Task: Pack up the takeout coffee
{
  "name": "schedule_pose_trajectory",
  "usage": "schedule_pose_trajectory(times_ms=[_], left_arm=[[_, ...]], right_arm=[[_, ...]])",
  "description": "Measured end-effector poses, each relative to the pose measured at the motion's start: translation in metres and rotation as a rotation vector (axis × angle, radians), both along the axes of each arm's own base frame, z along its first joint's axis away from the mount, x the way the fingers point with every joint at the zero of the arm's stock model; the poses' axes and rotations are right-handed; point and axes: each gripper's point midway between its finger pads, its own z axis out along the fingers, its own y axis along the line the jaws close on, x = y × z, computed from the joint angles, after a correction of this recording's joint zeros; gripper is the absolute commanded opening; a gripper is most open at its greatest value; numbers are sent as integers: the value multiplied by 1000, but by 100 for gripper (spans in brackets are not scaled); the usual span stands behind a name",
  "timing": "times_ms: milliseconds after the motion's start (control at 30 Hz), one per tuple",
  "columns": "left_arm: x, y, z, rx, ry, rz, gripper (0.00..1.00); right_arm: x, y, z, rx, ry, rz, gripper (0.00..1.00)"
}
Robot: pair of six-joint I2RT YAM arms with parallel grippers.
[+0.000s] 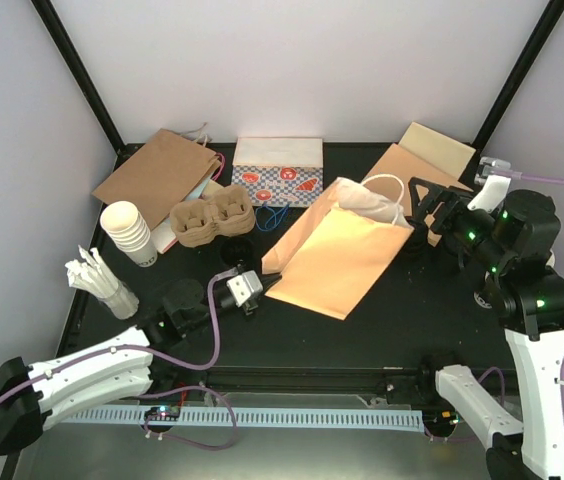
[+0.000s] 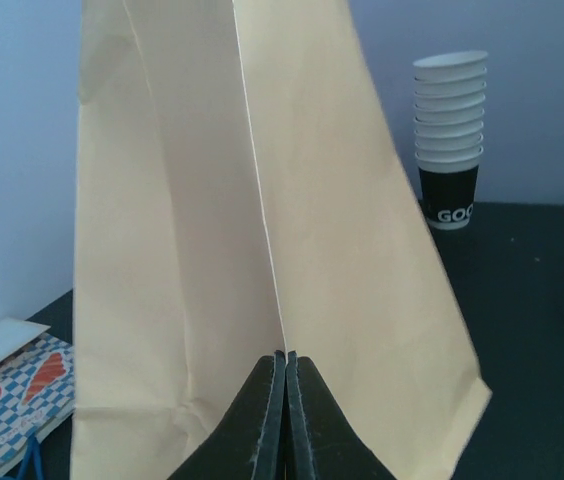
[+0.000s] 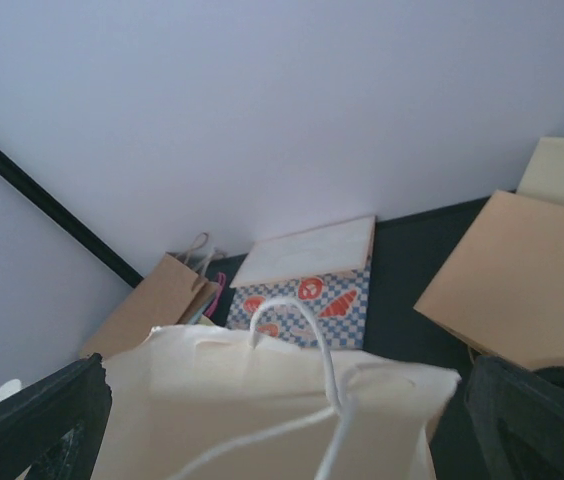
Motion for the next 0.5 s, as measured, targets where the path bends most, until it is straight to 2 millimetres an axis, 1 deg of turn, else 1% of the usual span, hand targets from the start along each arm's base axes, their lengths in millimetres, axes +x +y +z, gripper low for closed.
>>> schedule_pose_trajectory(times_ms=[133, 233, 300, 433, 500], left_arm=[[-2, -1, -4, 36, -47, -9, 2], [-2, -1, -3, 47, -75, -9, 1], [-3, 0, -4, 50, -93, -9, 1], [-6, 4, -17, 77, -115, -9, 2], [-6, 4, -23, 92, -117, -10, 1]], right_arm=[[3, -2, -12, -28, 49, -10, 100], [4, -2, -13, -46, 69, -10, 100], [5, -2, -11, -57, 87, -8, 100], [5, -1, -6, -72, 134, 2, 100], [5, -1, -10, -83, 168, 3, 100]])
